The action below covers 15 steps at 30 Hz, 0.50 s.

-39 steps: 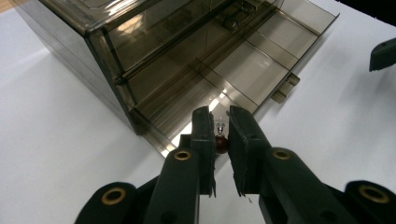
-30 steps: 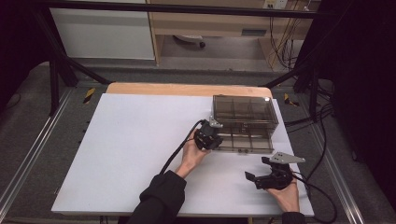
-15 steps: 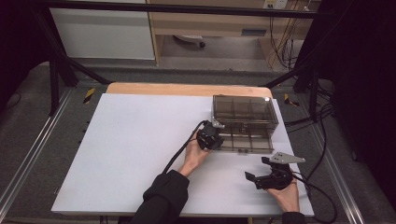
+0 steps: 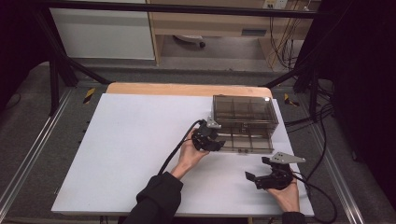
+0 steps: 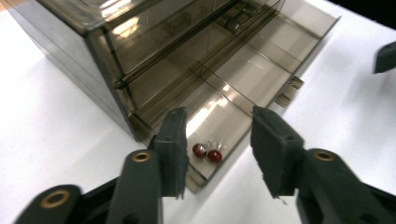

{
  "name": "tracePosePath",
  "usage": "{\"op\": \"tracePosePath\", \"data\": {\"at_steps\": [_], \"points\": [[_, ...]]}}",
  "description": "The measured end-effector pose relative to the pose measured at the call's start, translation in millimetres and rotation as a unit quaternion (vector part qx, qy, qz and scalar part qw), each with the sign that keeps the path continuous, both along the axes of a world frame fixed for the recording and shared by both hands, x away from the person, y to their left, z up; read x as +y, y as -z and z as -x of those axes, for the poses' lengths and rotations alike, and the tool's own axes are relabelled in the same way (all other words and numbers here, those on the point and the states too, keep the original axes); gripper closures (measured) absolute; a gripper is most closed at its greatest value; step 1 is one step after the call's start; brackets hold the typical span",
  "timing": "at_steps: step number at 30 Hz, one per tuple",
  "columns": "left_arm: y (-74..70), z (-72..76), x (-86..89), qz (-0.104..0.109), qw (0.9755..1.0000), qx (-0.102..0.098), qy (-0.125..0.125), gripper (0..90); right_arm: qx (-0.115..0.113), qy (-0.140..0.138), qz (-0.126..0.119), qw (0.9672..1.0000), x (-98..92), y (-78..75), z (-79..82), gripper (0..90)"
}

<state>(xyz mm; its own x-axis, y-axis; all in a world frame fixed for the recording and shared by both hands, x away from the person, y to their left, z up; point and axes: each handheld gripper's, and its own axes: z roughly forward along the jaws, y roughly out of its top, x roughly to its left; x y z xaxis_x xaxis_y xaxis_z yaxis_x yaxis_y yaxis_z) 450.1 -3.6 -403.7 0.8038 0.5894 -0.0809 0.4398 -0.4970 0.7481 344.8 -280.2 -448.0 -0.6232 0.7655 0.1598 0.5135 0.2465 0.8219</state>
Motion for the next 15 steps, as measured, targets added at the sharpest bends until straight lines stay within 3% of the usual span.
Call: {"op": "tracePosePath", "data": {"at_steps": [8, 15], "points": [[-3.7, 10.7, 32.4, 0.002, 0.9999, -0.011, -0.003, 36.3, 0.0, 0.0, 0.0, 1.0, 0.3, 0.2, 0.0, 0.6], [-0.3, 16.7, 66.8, 0.001, 0.9995, -0.014, -0.027, 22.6, 0.002, 0.002, -0.001, 1.0, 0.8, 0.5, -0.2, 0.6]]}}
